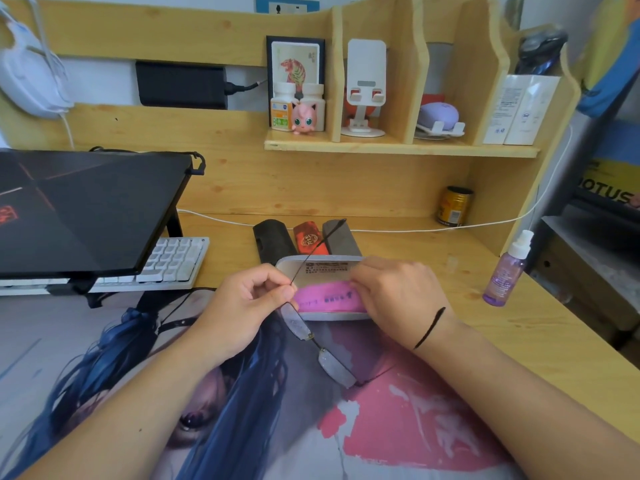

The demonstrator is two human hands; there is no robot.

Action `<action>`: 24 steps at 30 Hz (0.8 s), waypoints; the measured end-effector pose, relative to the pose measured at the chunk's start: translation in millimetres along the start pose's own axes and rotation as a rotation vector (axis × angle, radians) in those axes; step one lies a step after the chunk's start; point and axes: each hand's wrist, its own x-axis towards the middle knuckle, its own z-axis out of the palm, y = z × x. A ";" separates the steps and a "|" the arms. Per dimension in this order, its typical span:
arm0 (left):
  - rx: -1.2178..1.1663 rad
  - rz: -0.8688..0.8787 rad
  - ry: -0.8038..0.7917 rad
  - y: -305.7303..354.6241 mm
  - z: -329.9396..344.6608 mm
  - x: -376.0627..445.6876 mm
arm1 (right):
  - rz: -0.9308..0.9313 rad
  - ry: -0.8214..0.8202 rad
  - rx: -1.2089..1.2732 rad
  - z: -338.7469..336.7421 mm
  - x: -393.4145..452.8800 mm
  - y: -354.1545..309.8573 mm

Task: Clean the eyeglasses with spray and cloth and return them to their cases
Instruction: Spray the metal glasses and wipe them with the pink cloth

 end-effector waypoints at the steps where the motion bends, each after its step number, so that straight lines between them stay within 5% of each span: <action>1: -0.004 0.018 0.011 0.2 0.1 -0.1 | 0.004 0.056 0.013 -5.6 0.4 1.0; 4: -0.015 0.087 0.114 6.7 1.8 -0.1 | -0.008 0.257 0.148 -21.7 2.3 6.1; 8: -0.093 0.162 0.230 25.9 7.4 -4.4 | 0.238 0.406 0.569 -44.2 2.5 12.3; 12: -0.170 0.190 0.147 35.5 16.4 -13.5 | 0.401 0.395 0.880 -62.2 5.1 18.2; 16: -0.081 0.238 0.035 35.9 25.2 -19.1 | 0.419 0.287 0.968 -78.5 3.3 19.2; 21: -0.088 0.232 0.046 40.7 28.5 -21.0 | 0.419 0.272 1.428 -101.3 5.4 9.3; 24: -0.157 0.203 0.049 45.1 25.9 -20.5 | 0.535 0.220 1.368 -98.1 6.1 12.0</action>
